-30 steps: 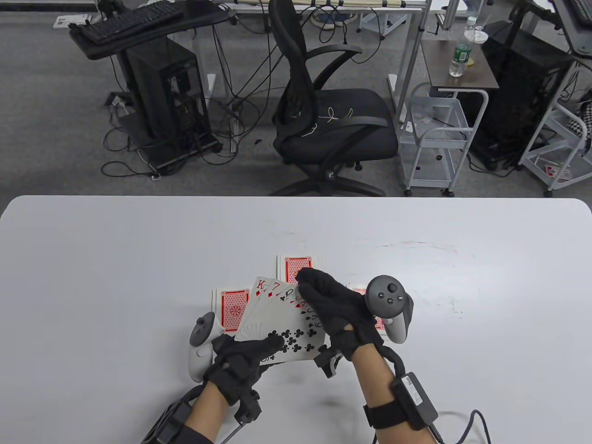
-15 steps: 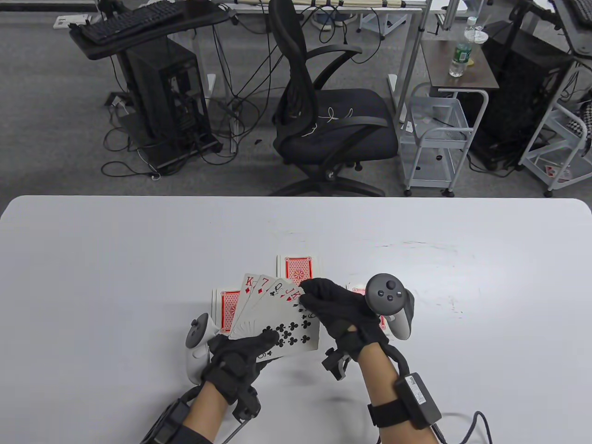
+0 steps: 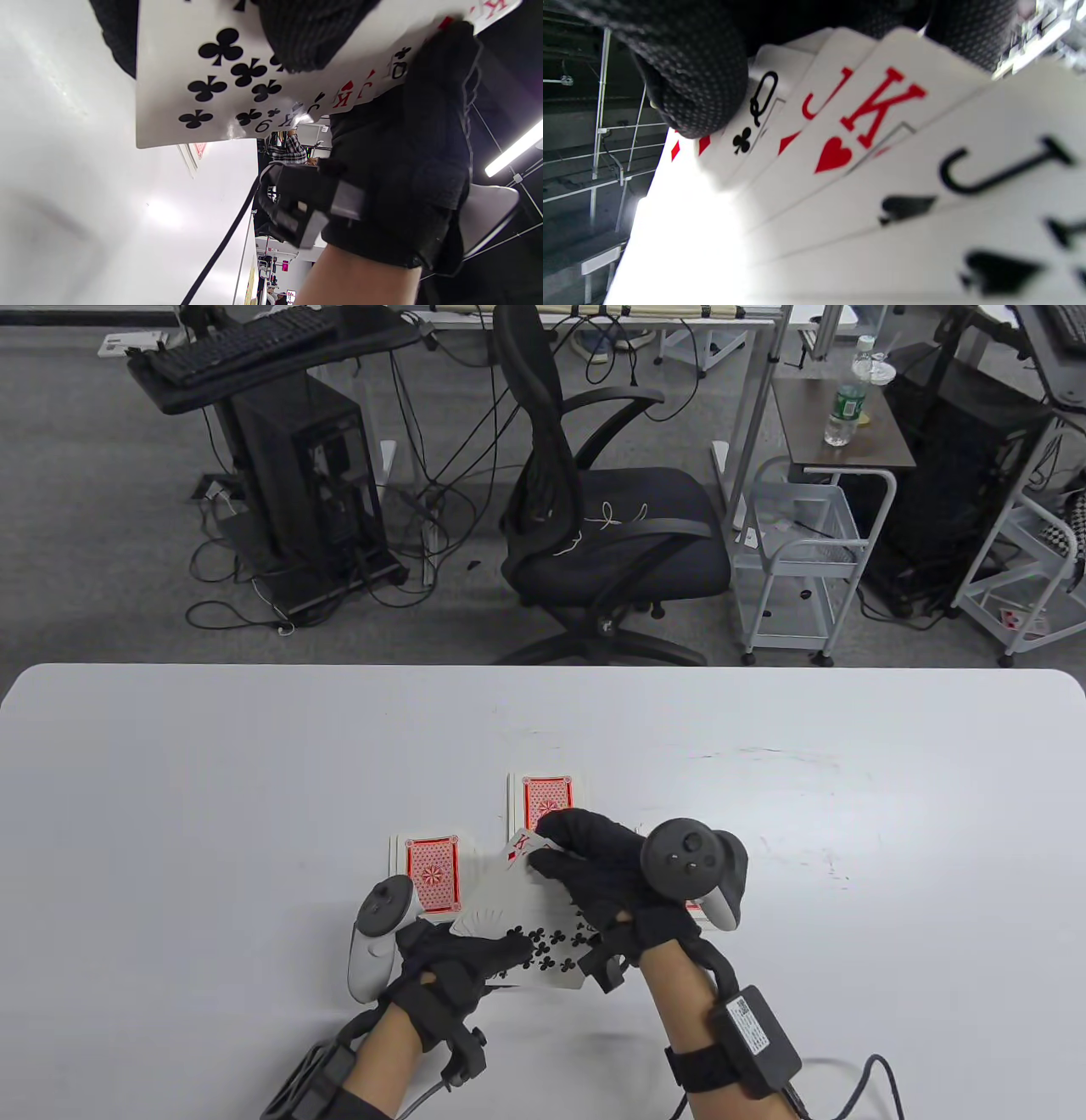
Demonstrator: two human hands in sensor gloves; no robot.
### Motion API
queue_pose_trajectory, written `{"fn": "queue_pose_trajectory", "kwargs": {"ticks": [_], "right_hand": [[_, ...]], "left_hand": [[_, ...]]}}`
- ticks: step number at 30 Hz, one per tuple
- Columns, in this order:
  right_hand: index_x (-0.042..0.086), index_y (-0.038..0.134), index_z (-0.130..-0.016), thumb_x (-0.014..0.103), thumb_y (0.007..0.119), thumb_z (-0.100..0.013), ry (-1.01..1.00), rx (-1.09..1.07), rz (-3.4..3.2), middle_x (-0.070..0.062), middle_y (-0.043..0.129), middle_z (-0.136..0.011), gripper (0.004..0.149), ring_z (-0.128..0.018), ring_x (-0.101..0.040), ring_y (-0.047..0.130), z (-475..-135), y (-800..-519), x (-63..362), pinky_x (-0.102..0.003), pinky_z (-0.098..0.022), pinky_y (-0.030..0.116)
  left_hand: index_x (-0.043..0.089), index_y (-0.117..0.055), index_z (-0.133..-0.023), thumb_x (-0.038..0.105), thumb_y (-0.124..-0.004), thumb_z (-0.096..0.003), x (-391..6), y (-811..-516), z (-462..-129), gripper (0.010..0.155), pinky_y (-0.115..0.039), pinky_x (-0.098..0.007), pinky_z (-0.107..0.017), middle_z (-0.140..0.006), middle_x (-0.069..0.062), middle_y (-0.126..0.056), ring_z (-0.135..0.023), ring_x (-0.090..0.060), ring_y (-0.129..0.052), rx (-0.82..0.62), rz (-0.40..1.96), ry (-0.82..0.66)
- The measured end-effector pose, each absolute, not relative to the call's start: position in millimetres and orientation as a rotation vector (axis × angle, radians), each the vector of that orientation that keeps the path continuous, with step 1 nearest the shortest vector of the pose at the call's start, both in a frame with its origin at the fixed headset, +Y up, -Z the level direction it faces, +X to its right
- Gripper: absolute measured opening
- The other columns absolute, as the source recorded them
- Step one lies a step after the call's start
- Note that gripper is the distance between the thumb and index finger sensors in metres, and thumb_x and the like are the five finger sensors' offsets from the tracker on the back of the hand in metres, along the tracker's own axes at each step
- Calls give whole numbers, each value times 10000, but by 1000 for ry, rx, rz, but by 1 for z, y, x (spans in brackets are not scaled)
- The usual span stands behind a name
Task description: Four-player card dealing with fan arrangement
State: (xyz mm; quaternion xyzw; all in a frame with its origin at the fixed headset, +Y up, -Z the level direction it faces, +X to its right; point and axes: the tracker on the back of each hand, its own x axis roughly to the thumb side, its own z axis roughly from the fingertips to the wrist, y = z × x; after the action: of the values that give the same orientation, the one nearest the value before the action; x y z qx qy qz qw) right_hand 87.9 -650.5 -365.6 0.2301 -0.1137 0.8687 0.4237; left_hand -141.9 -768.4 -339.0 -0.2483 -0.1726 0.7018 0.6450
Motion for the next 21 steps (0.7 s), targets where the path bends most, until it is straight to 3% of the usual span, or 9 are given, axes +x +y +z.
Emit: {"fn": "queue_pose_trajectory", "kwargs": {"ticks": [8, 13, 21], "right_hand": [[128, 794, -849, 284, 841, -487, -391, 574, 2253, -90, 893, -797, 397, -650, -339, 1022, -362, -647, 87, -646, -528, 708], [160, 797, -853, 289, 844, -494, -485, 577, 2285, -79, 883, -813, 385, -675, -345, 1004, -358, -645, 87, -671, -526, 698], [204, 758, -884, 268, 778, -510, -448, 466, 2124, -80, 878, -800, 379, -633, -334, 1021, -367, -641, 114, -652, -530, 702]], "left_hand": [[367, -588, -1046, 234, -793, -529, -143, -769, -340, 572, -800, -533, -606, -1056, 64, -736, -896, -390, -871, -564, 1630, -391], [323, -617, -1043, 237, -796, -527, -143, -768, -339, 552, -813, -519, -601, -1046, 35, -753, -891, -379, -881, -546, 1652, -374], [311, -645, -1033, 247, -804, -521, -152, -762, -340, 540, -811, -511, -600, -1035, 27, -782, -885, -363, -894, -517, 1614, -383]]}}
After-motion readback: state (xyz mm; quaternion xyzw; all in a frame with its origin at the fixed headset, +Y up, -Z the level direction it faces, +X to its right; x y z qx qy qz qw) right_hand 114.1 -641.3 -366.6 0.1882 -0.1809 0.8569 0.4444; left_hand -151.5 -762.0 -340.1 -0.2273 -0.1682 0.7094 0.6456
